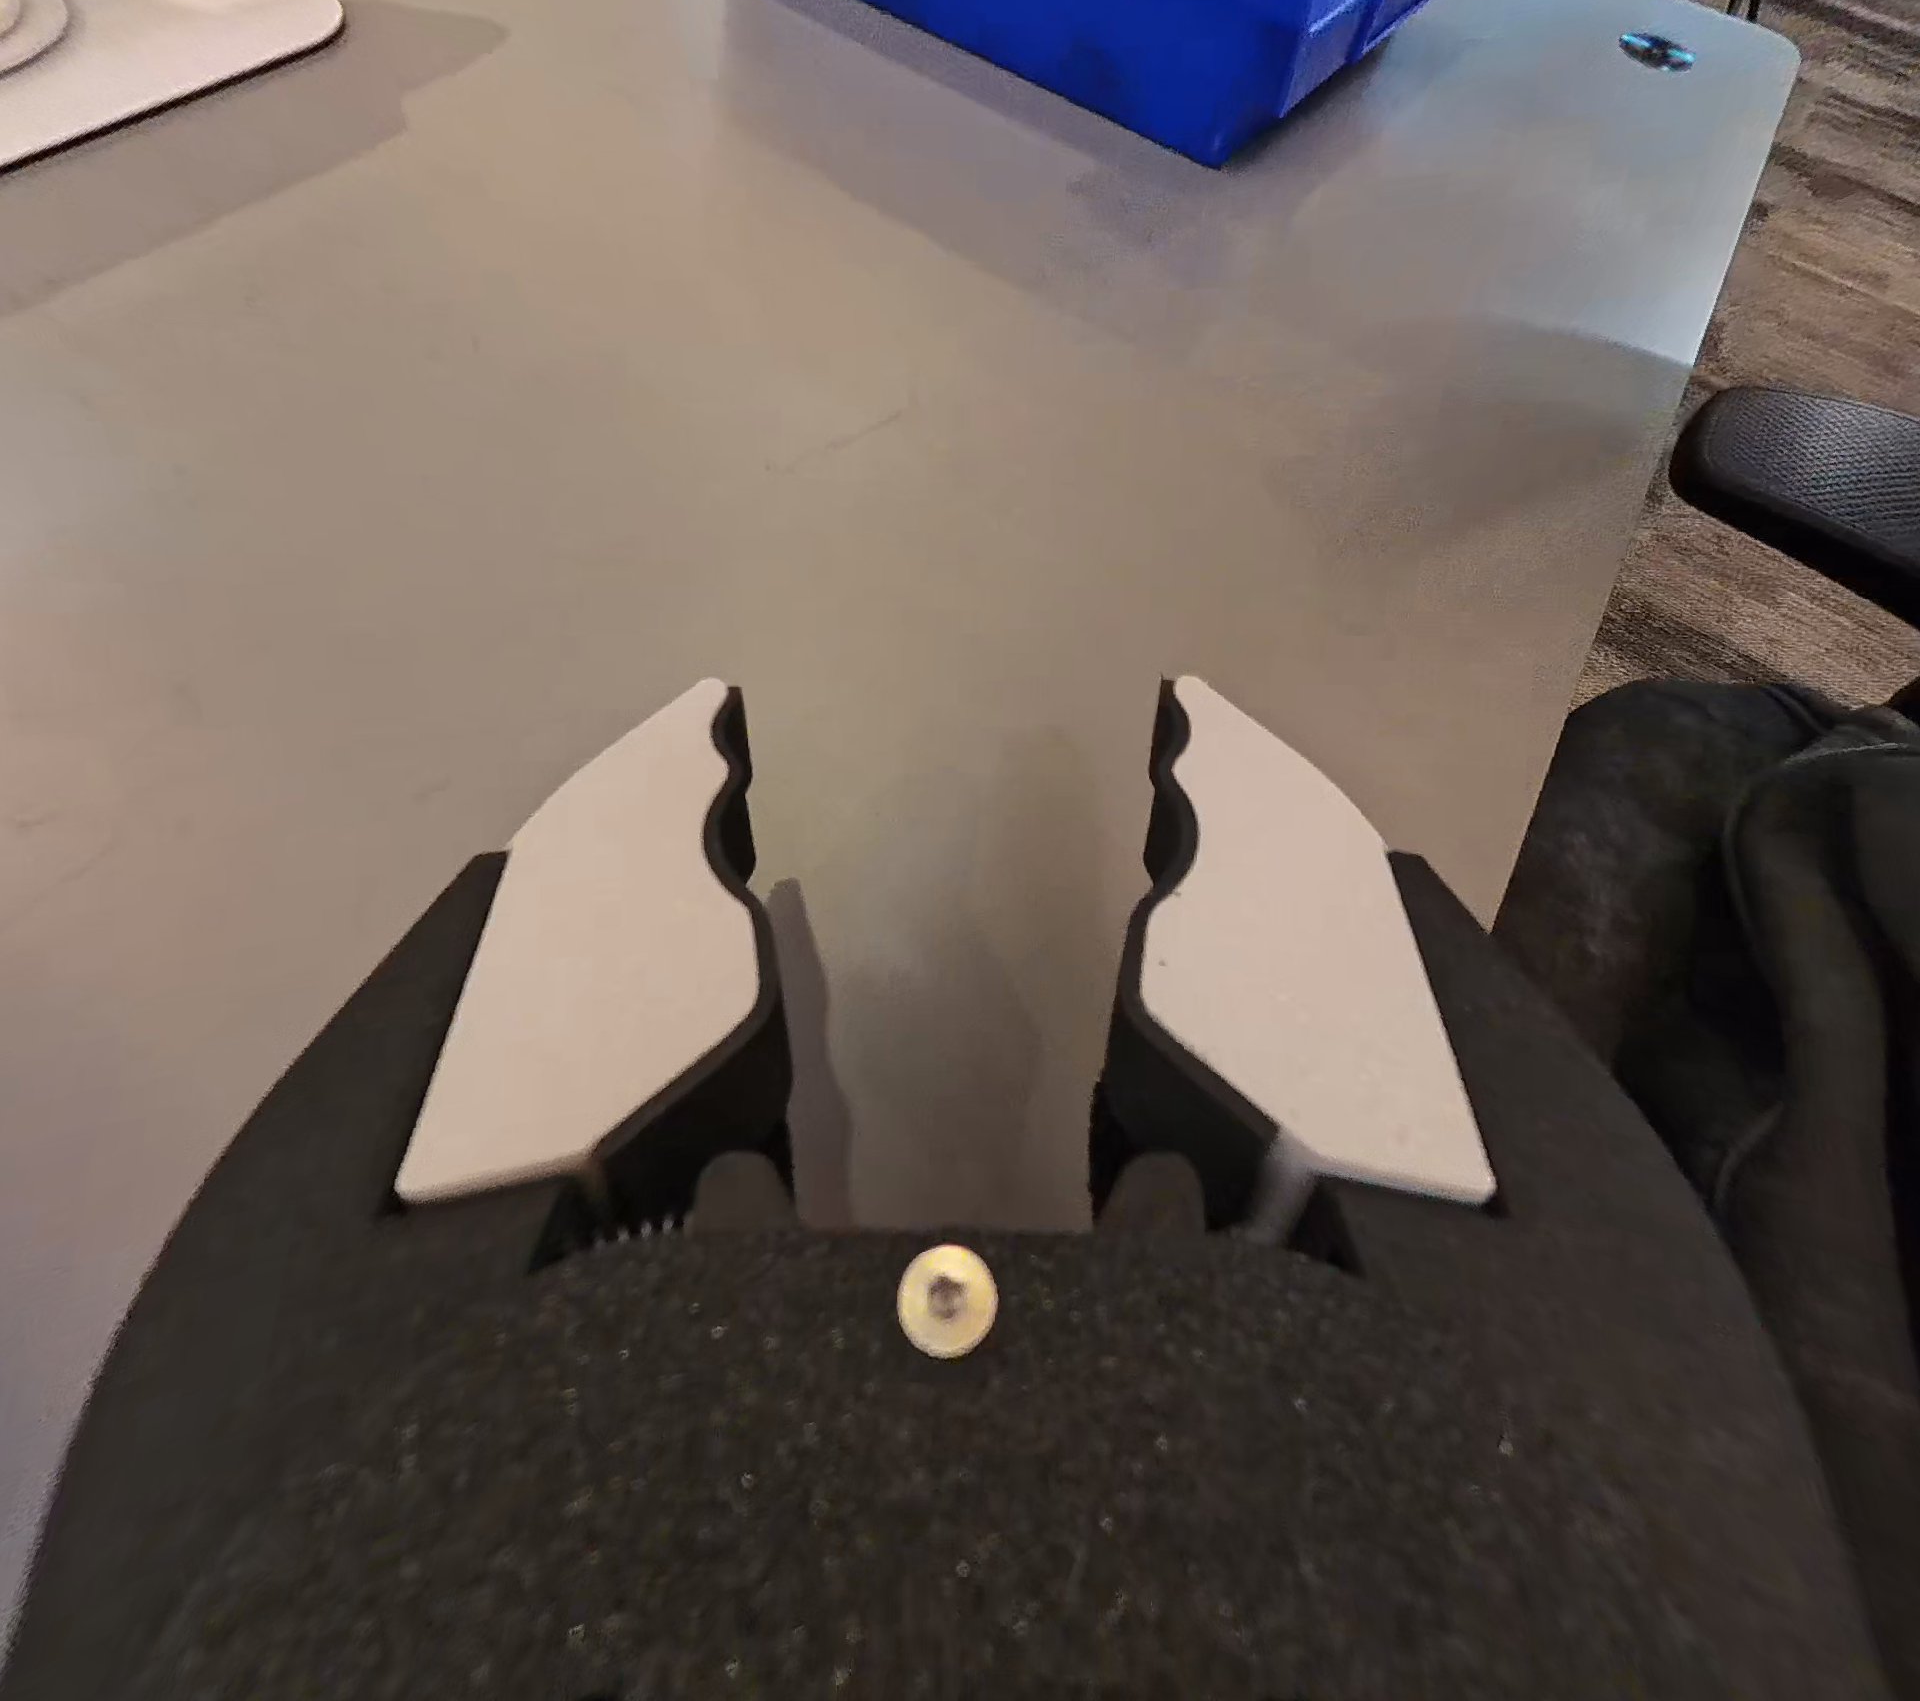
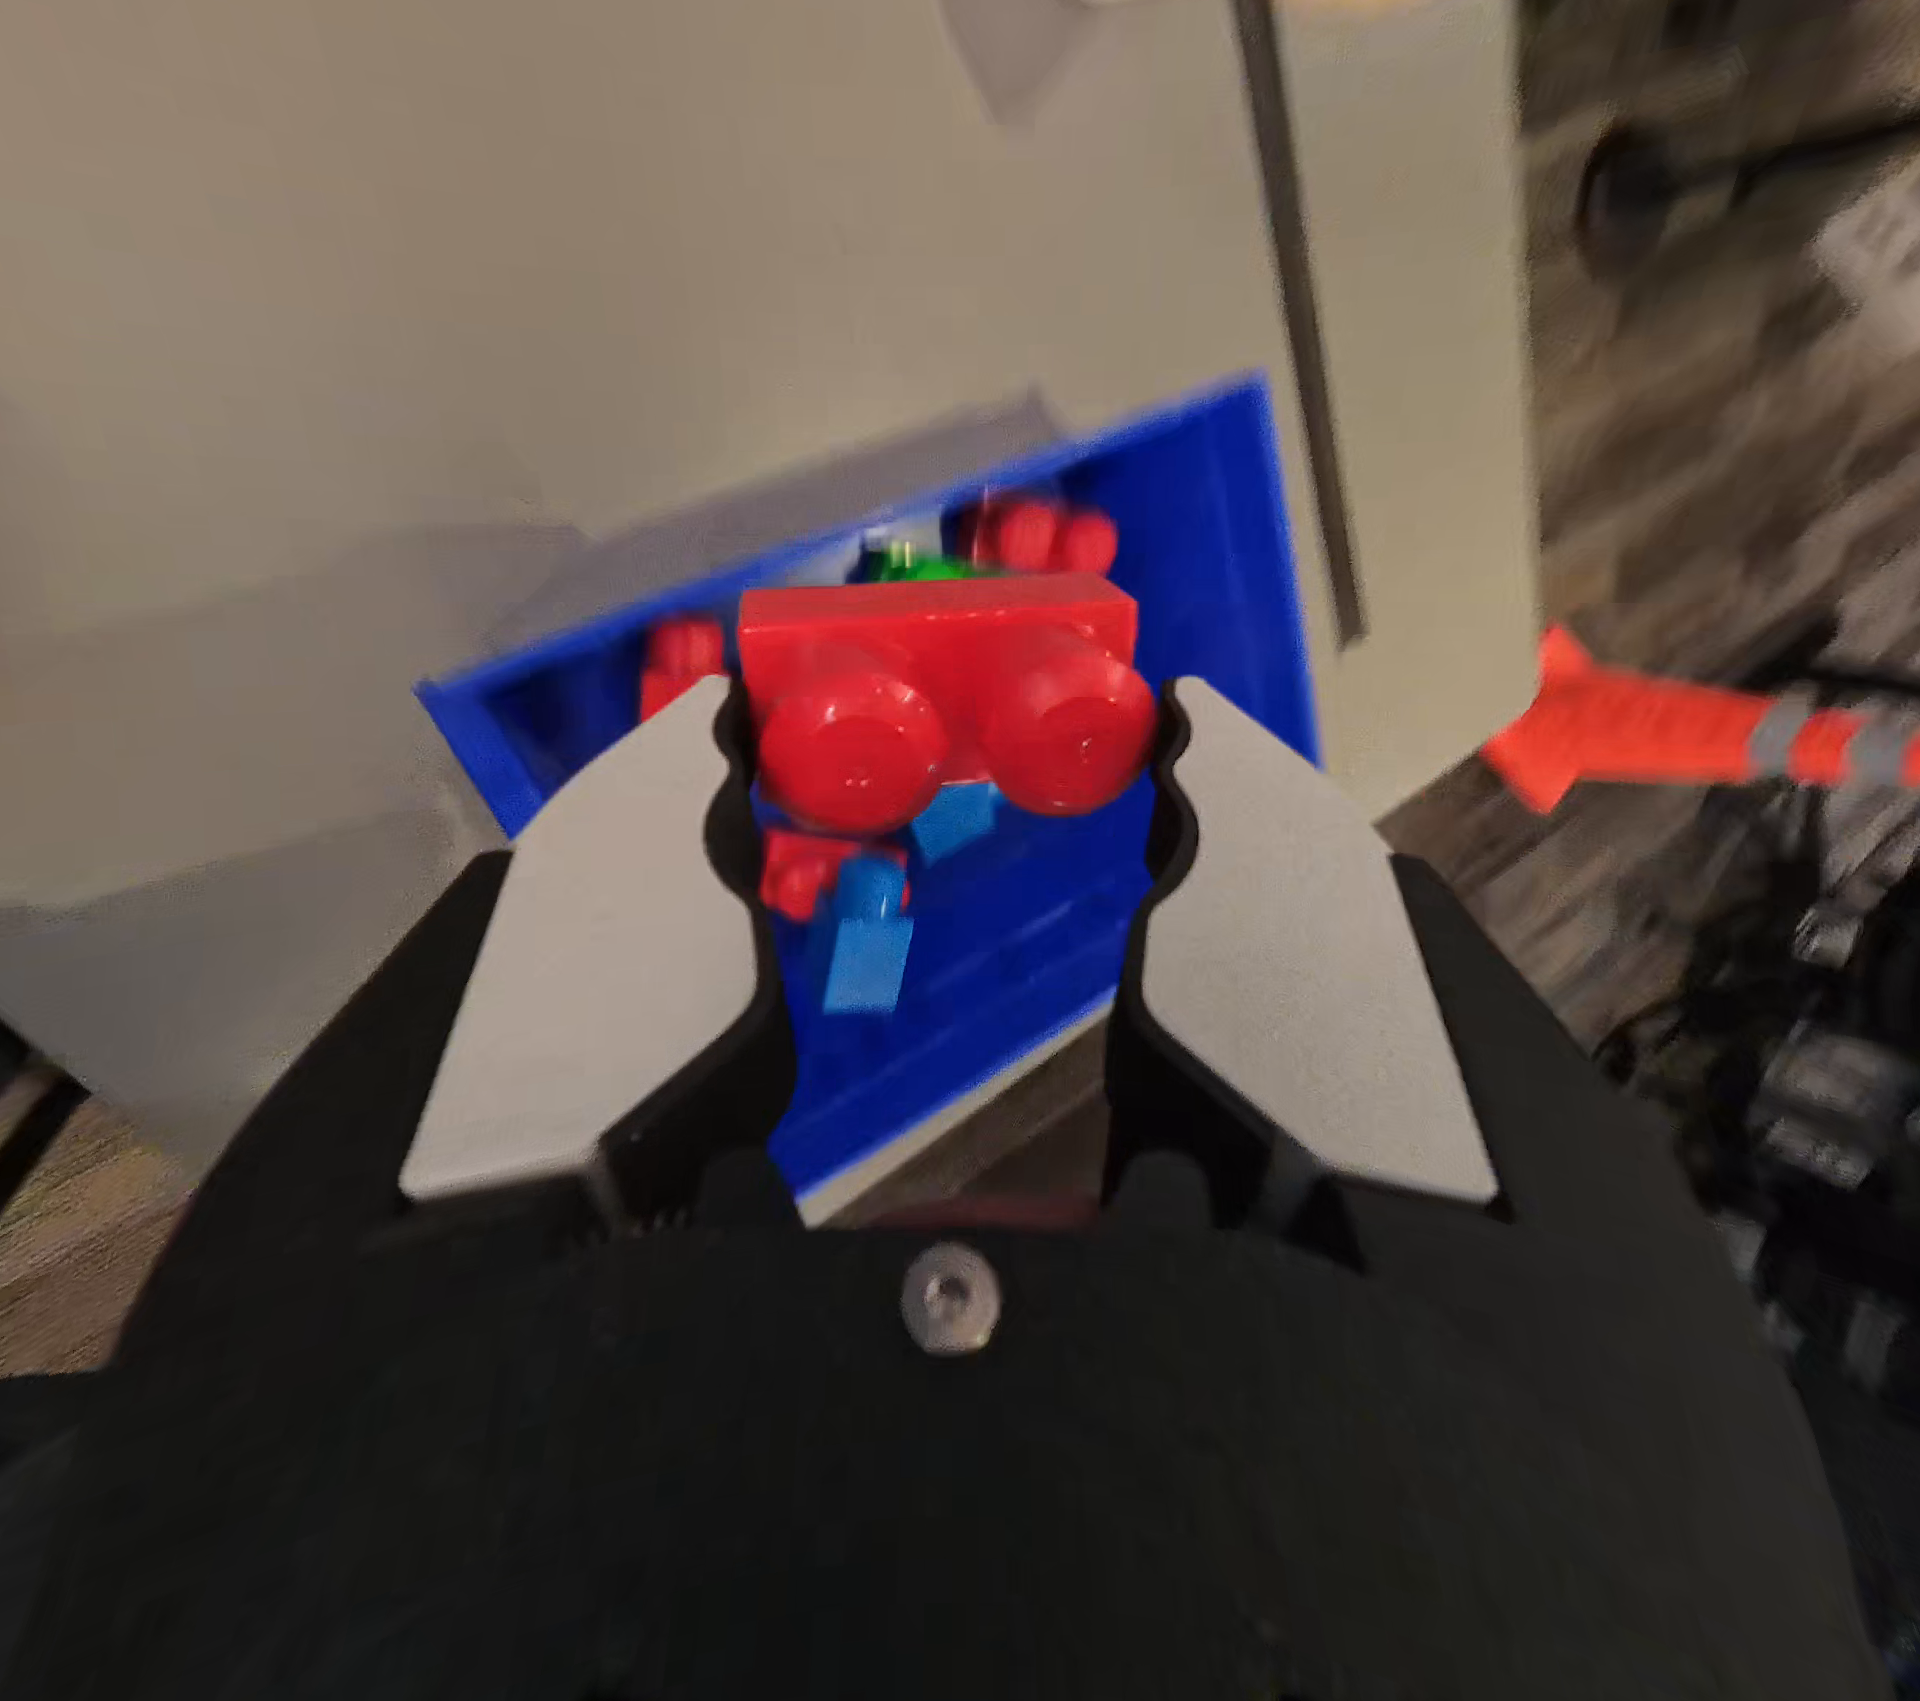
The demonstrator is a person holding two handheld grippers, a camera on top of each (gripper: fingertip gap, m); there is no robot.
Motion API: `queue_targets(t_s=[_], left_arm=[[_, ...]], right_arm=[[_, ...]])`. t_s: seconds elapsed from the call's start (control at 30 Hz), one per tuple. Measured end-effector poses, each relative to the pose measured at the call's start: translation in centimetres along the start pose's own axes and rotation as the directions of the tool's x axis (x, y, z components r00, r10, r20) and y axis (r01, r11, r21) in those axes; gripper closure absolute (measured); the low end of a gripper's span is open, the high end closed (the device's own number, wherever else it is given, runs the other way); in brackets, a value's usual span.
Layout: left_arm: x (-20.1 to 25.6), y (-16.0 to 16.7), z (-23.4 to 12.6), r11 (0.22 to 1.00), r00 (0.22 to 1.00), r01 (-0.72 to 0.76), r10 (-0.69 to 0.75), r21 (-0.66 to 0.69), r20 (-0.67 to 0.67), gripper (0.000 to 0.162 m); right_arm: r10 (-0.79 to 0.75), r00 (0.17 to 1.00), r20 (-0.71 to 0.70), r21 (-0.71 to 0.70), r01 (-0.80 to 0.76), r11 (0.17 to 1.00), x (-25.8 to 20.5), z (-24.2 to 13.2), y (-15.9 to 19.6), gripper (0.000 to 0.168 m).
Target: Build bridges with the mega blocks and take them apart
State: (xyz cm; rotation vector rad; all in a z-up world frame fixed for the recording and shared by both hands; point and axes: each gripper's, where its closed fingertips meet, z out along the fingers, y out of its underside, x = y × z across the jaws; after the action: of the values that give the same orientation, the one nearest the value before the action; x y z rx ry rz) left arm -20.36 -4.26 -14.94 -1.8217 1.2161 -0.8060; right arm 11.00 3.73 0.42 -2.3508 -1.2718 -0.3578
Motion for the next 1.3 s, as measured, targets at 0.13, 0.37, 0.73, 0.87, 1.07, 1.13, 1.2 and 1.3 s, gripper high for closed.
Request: queue_targets(t_s=[0.13,0.37,0.73,0.87,1.07,1.13,1.2,1.3], left_arm=[[0.5,-0.1,0.6,1.000,1.000,-0.001,0.001,-0.008,-0.032,0.088],[1.1,0.1,1.2,0.999,0.998,-0.038,0.037,-0.032,-0.041,0.088],[0.6,0.9,0.3,0.998,0.999,-0.033,0.032,-0.049,-0.018,0.088],[0.4,1.1,0.0,0.998,1.000,-0.028,0.027,-0.052,-0.012,0.088],[-0.5,0.9,-0.6,0.999,0.998,-0.036,0.038,-0.039,0.047,0.086],[-0.7,0.2,-0.6,1.000,0.999,-0.020,0.020,-0.010,0.049,0.086],[-0.7,-0.4,-0.6,1.000,0.999,0.009,-0.009,0.018,0.039,0.086],[-0.9,-0.7,-0.5,0.999,0.999,0.037,-0.039,0.036,0.038,0.086]], right_arm=[[0.156,0.988,-0.003,-0.207,-0.153,0.966,2.0,6.0,8.4,0.095],[0.254,0.966,-0.056,-0.442,-0.252,0.861,5.7,13.2,15.2,0.095],[0.018,0.990,0.143,-0.643,0.079,0.762,6.3,17.9,17.5,0.088],[0.046,0.996,0.075,-0.591,0.007,0.807,8.0,15.0,16.4,0.087],[0.263,0.957,-0.123,0.145,-0.245,0.959,6.1,3.1,4.2,0.091],[0.340,0.940,0.007,0.477,-0.302,0.825,1.1,-0.4,-0.9,0.102],[0.317,0.931,0.182,0.653,-0.355,0.669,-5.3,-2.0,-4.5,0.106],[0.259,0.882,0.394,0.745,-0.471,0.473,-13.3,-1.6,-8.3,0.104]])
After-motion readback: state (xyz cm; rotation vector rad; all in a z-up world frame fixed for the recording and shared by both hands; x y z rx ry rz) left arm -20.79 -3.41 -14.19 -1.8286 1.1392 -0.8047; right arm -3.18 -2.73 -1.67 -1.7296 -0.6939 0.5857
